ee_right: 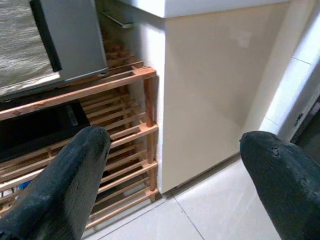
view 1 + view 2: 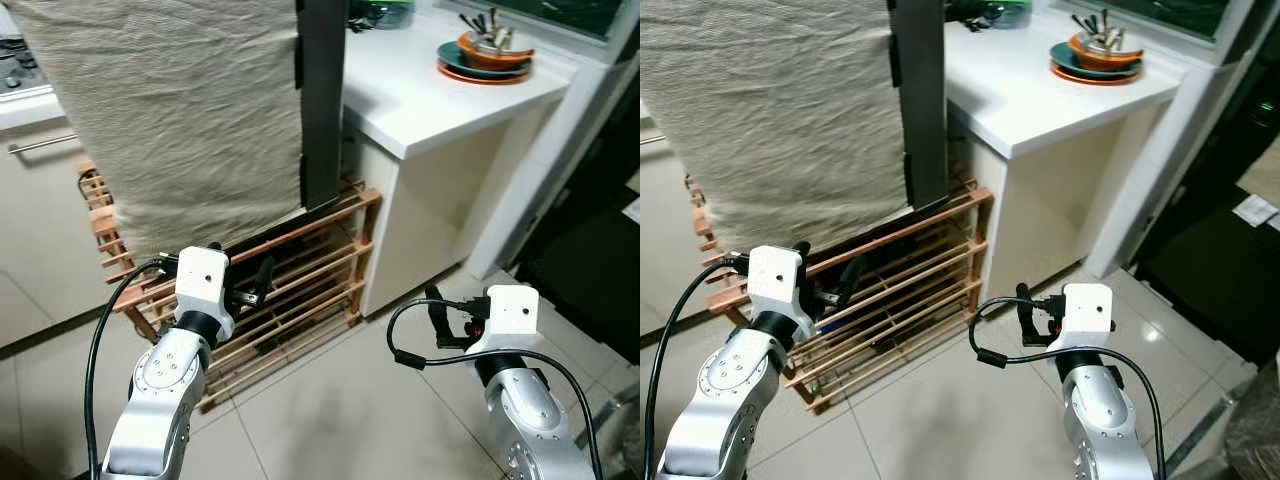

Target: Clothes washing

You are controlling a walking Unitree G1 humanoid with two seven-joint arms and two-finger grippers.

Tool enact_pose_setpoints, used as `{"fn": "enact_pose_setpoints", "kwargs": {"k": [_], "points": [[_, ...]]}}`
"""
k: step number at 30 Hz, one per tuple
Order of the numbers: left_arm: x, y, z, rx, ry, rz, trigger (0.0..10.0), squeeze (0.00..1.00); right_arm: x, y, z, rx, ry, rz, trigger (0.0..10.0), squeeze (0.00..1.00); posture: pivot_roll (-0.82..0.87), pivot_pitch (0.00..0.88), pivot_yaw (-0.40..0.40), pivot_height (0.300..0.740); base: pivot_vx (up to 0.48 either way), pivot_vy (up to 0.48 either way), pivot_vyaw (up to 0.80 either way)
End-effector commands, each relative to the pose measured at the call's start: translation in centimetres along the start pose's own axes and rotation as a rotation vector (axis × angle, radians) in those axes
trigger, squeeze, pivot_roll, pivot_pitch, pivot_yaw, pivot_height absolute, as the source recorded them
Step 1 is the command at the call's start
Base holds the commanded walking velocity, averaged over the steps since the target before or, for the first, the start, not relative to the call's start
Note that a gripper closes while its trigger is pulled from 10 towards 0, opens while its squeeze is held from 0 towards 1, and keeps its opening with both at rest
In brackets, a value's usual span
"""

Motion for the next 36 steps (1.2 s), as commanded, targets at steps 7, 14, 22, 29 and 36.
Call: {"fn": "enact_pose_setpoints", "kwargs": {"k": [7,14,22,29,36], "points": [[-0.1,0.0,0.2,0.002,0.0,-0.002,10.0,0.0,-0.4,0.1,-0.2,0.01,0.026,0.024,10.0,0.0,-0.06,0.0,0.016,0.74,0.25,0.0,0.0],[0.0,-0.1,0.2,0.002,0.001,0.0,10.0,0.0,-0.6,0.2,-0.3,0.011,0.037,0.026,10.0,0.0,-0.06,0.0,0.016,0.74,0.246,0.0,0.0],[0.0,-0.1,0.2,0.005,-0.002,0.006,10.0,0.0,-0.9,0.5,-0.3,0.029,0.058,0.055,10.0,0.0,-0.06,0.0,0.014,0.74,0.247,0.0,0.0],[0.1,0.1,0.1,0.009,-0.005,0.01,10.0,0.0,-1.3,0.5,-0.3,0.028,0.067,0.103,10.0,0.0,-0.06,0.0,0.015,0.74,0.259,0.0,0.32],[0.0,0.1,0.1,0.01,-0.004,0.008,10.0,0.0,-0.9,0.6,-0.5,0.036,0.045,0.053,10.0,0.0,-0.06,0.0,0.014,0.74,0.262,0.0,0.57]]}}
Point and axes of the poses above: a point about 5 cm out from each wrist's last joint towards the gripper, its own z axis pointing back from the gripper into the wrist, its own y axis along the axis of the wrist's last joint, x = y × z, the point moved 6 cm from there along -z, pointing out of the wrist towards the gripper, and after that the axes turned 3 degrees about -z, right-handed, at the moved point
